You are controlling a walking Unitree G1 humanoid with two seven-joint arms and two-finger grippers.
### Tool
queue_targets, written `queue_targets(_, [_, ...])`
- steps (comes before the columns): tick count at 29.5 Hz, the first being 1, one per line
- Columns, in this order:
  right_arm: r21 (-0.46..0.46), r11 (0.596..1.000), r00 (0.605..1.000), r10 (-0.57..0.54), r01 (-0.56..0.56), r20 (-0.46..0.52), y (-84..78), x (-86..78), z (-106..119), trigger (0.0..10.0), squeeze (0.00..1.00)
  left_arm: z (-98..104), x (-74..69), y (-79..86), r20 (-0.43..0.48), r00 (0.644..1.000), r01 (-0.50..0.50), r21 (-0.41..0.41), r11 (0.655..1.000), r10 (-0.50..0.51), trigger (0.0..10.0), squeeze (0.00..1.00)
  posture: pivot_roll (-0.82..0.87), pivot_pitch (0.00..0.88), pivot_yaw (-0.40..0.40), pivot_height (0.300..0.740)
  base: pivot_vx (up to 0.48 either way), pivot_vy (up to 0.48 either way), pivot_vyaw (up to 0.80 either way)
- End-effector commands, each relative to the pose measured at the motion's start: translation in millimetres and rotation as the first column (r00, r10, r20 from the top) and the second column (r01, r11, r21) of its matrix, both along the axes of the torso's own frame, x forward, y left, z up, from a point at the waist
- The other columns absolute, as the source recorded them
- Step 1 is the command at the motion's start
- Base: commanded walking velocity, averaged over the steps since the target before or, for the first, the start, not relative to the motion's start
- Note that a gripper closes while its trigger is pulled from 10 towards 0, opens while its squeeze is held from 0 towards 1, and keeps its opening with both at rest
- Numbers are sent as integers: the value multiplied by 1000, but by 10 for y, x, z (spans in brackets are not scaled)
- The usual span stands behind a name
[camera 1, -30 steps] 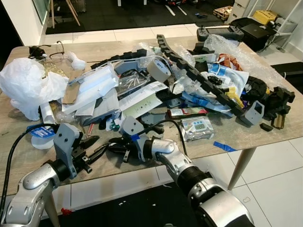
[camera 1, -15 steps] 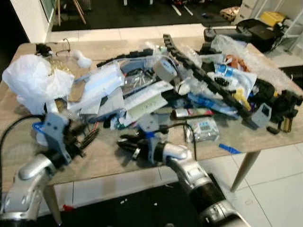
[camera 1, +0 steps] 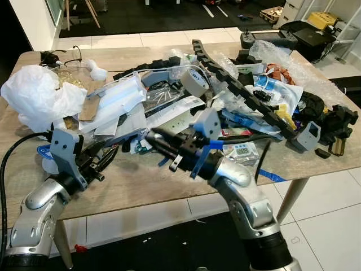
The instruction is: Picking trash to rubbish bin
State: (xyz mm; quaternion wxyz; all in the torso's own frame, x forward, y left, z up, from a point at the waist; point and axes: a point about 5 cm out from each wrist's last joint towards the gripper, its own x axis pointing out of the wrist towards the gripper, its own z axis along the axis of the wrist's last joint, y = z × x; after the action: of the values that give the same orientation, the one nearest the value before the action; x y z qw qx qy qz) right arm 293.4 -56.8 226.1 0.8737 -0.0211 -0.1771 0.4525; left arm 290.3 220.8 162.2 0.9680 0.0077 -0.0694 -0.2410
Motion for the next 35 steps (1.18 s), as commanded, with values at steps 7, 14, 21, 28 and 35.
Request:
queue_targets(7, [-125,955,937,-229,269,266,-117,66,33,0,0,-51,47,-99,8,999,-49,-45,998,49,10000,0,-26,93,3,740,0,0,0])
queue_targets(14, [-145,936,906,-260,322,333,-138,25,9,0,0,-43,67,-181,16,999,-38,-73,997,39,10000,0,-30,89,3,740,0,0,0])
queue_targets(21, [-98,937,919,-302,335,252,-150,38,-64,0,0,-34,82,-220,21,999,-33,-77,996,35,10000,0,-33,88,4,740,0,0,0])
queue_targets(28, [-59,905,895,-403,421,193,-224,110,-139,10000,0,-2,116,-261,19,996,-84,-155,984,88,10000,0,-33,93,6,740,0,0,0])
queue_targets(35, [-85,786,790,-611,613,46,-433,241,-337,10000,0,-107,245,-214,12,932,-362,16,932,361,10000,0,-27,102,5,740,0,0,0])
